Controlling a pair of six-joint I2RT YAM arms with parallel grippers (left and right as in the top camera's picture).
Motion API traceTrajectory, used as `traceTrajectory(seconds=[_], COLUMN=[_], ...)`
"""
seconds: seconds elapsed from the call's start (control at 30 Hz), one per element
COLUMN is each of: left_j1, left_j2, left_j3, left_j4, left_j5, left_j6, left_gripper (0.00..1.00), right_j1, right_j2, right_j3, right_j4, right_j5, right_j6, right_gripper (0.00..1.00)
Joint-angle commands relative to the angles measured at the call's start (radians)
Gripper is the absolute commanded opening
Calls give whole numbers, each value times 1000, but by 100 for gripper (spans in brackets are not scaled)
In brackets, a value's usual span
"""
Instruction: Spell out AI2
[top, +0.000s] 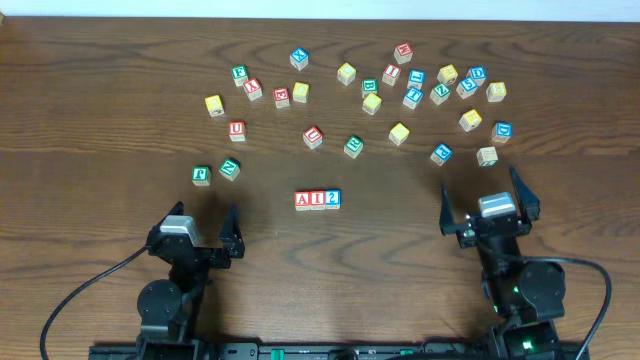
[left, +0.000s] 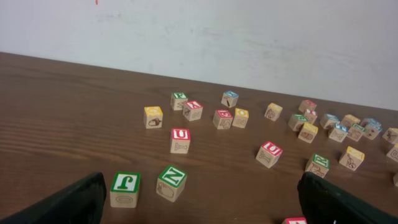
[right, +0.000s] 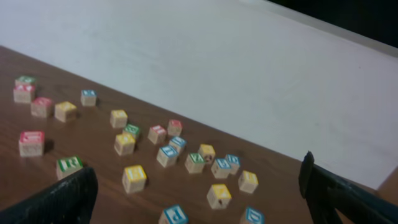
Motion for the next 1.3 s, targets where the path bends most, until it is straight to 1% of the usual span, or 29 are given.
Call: traceTrajectory(seconds=[0.0,0.27,0.4,0.47,0.77,0.93,1.13,1.27], left_j1=[4,4,4,4,4,4,4,4], left_j2=[-6,-6,-6,-6,-6,-6,-6,-6], left_j3=[-13,-13,-13,-13,-13,-13,-13,-13], left_j4=[-40,-39,-39,-39,-39,-40,-39,-40], left_j5=[21,21,21,21,21,21,21,21], left_j6=[-2,-2,-2,-2,-2,-2,-2,-2], left_gripper=[96,96,96,96,96,97,96,97], right_j1=[-47,-116,-124,-130,-152,-153,-153,-153], right_j2=[-67,-250,-341,-365,-364,-364,-364,-364], right_j3=[-52,-158,-163,-163,-163,-163,-163,-163], right_j4=[-28,-124,-276,-282,-284,-283,-284,-286], right_j5=[-78,-81,-80,-54,-54,-53,-50,-5], right_j6=[-36,44,43,61,62,104,107,174], right_gripper=[99,99,99,99,99,99,99,99])
